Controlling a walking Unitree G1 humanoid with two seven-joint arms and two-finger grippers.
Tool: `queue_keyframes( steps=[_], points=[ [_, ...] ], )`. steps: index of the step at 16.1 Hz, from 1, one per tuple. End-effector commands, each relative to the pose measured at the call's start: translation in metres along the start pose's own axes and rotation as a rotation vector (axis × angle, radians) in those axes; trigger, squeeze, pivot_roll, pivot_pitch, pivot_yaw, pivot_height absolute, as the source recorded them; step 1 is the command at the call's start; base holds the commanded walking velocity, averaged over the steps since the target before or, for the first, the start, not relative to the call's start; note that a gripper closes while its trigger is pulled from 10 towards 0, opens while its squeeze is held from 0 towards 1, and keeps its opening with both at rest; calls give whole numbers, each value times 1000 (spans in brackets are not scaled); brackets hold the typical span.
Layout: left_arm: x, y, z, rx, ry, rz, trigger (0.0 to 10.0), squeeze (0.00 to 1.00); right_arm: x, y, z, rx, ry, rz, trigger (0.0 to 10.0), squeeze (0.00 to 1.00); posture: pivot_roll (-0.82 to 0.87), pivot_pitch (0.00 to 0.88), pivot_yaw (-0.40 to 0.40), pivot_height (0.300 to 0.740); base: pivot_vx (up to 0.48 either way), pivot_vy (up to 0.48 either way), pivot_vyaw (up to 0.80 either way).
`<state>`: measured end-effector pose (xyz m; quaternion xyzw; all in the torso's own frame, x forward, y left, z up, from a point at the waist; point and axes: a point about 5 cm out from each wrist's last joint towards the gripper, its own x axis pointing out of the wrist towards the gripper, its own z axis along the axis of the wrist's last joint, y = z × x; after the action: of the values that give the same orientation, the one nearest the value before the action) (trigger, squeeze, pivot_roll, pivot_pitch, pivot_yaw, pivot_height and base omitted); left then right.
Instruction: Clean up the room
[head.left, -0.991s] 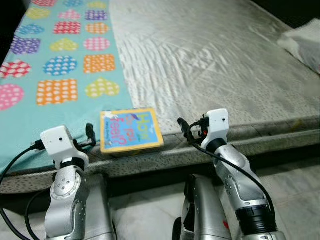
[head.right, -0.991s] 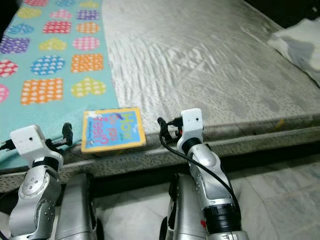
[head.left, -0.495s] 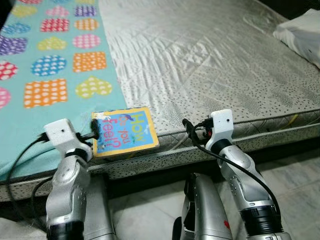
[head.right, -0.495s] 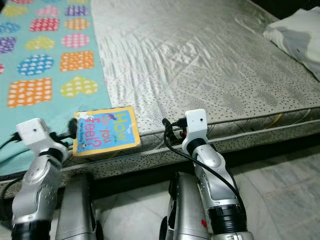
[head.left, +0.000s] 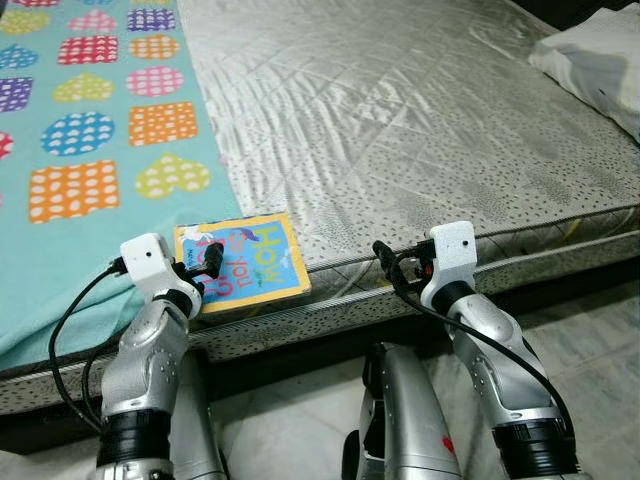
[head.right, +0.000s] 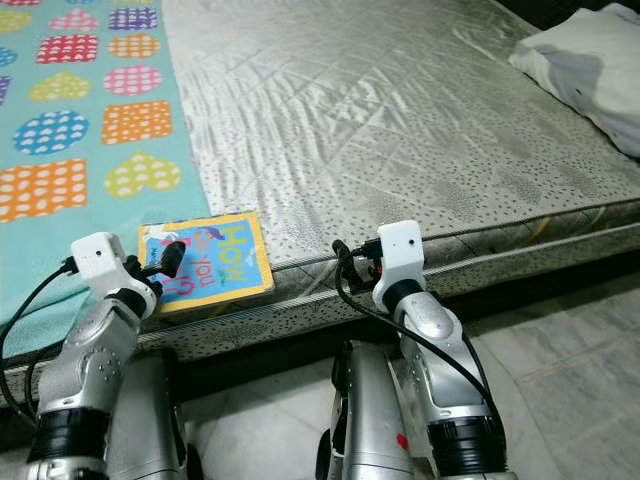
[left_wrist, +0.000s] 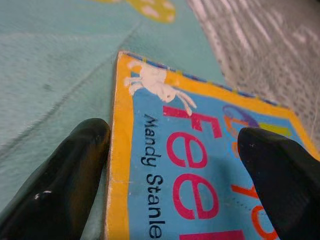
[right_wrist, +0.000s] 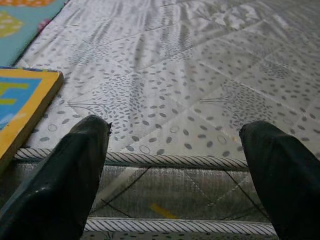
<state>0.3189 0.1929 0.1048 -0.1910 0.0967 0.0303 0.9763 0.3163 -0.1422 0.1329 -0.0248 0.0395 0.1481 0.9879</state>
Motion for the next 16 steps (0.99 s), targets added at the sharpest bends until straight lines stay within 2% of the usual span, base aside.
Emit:
queue_keyframes(
  steps=[1, 3, 6, 12, 13, 14, 15, 16],
  points=[
    [0, -5, -15, -11, 75, -32, 10000, 0, -2, -4, 5, -15, -13, -6, 10000, 0, -24, 136, -95, 468, 0, 0, 0],
    [-5, -11, -27, -90, 111, -37, 10000, 0, -1, -3, 6, -20, -17, -1, 10000, 0, -25, 133, -93, 468, 0, 0, 0],
    [-13, -12, -37, -179, 132, -31, 10000, 0, 0, -4, 7, -25, -15, -1, 10000, 0, -20, 134, -94, 468, 0, 0, 0],
    [-8, -19, -43, -341, 245, -139, 10000, 0, 3, -2, 10, -32, -29, 0, 10000, 0, -28, 135, -92, 468, 0, 0, 0],
    [-7, -17, -45, -356, 260, -138, 2941, 0, 2, -3, 11, -36, -32, -3, 10000, 0, -29, 137, -91, 468, 0, 0, 0],
    [-7, -17, -46, -375, 276, -148, 745, 0, 2, -3, 11, -37, -33, -4, 10000, 0, -31, 137, -92, 468, 0, 0, 0],
    [-6, -17, -49, -402, 307, -166, 0, 0, 2, -2, 12, -43, -36, -4, 10000, 0, -33, 136, -93, 468, 0, 0, 0],
    [-5, -17, -50, -408, 322, -173, 0, 0, 2, -2, 12, -46, -38, -3, 10000, 0, -33, 136, -93, 468, 0, 0, 0]
  ],
)
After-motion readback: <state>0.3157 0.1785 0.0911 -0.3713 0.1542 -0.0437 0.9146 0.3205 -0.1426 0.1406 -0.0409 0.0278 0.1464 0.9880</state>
